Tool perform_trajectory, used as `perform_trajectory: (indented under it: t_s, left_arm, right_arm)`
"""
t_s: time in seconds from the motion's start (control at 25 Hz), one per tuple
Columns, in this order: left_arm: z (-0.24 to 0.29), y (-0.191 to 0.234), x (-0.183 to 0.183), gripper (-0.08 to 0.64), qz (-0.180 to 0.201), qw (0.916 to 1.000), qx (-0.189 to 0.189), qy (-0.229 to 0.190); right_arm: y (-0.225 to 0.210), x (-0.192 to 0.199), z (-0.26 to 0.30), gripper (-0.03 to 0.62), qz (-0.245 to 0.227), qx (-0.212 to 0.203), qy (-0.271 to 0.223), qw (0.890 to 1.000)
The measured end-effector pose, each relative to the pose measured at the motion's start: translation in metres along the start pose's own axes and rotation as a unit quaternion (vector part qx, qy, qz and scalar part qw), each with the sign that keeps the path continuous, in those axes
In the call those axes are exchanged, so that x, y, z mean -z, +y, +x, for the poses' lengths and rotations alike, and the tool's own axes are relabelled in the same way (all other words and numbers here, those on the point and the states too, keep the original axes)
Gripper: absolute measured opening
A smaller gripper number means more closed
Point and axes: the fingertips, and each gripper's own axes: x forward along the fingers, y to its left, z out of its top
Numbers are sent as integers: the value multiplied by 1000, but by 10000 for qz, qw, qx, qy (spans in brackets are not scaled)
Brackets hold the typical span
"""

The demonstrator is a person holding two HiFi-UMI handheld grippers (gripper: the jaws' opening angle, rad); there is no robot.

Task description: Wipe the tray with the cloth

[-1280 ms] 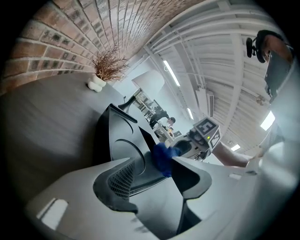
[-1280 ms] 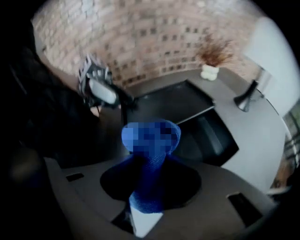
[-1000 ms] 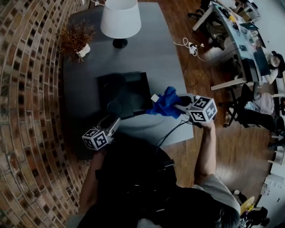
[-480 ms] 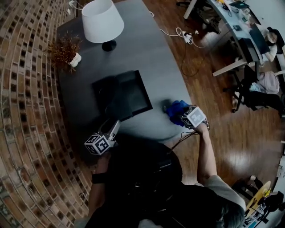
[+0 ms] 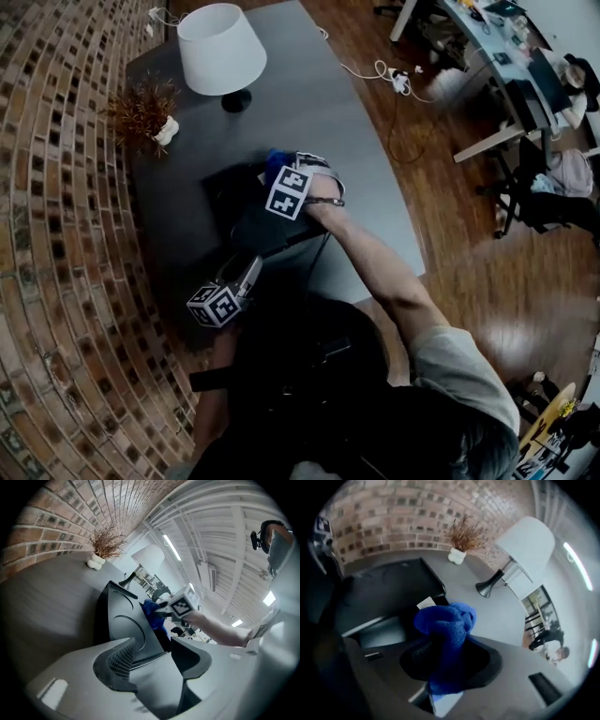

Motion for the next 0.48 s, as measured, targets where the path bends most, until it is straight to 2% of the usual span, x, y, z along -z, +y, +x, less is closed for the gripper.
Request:
perform_trajectory:
  t_s: [0.12,0.2,0.28,0.36,0.48]
  left_arm:
    - [1,1,-1,225,21,10000,49,25]
    - [1,3,-3,225,17,10000,66,14]
    - [1,4,-5,225,9,10000,63,-5]
    - [1,5,-5,226,9,10000,43,-24]
    - [1,6,-6,227,18,10000,18,-36]
  right_arm:
    - [4,4,32,140,-1082,287,483,9925]
    - [21,8,27,140,-1651,69,611,9844]
    - [52,18,9,140,-1938,-586,664,9770]
    - [90,30,-13,140,-1963,-1351,641,9691]
    - [133,39,-39,140,-1487,-2215,308,9633]
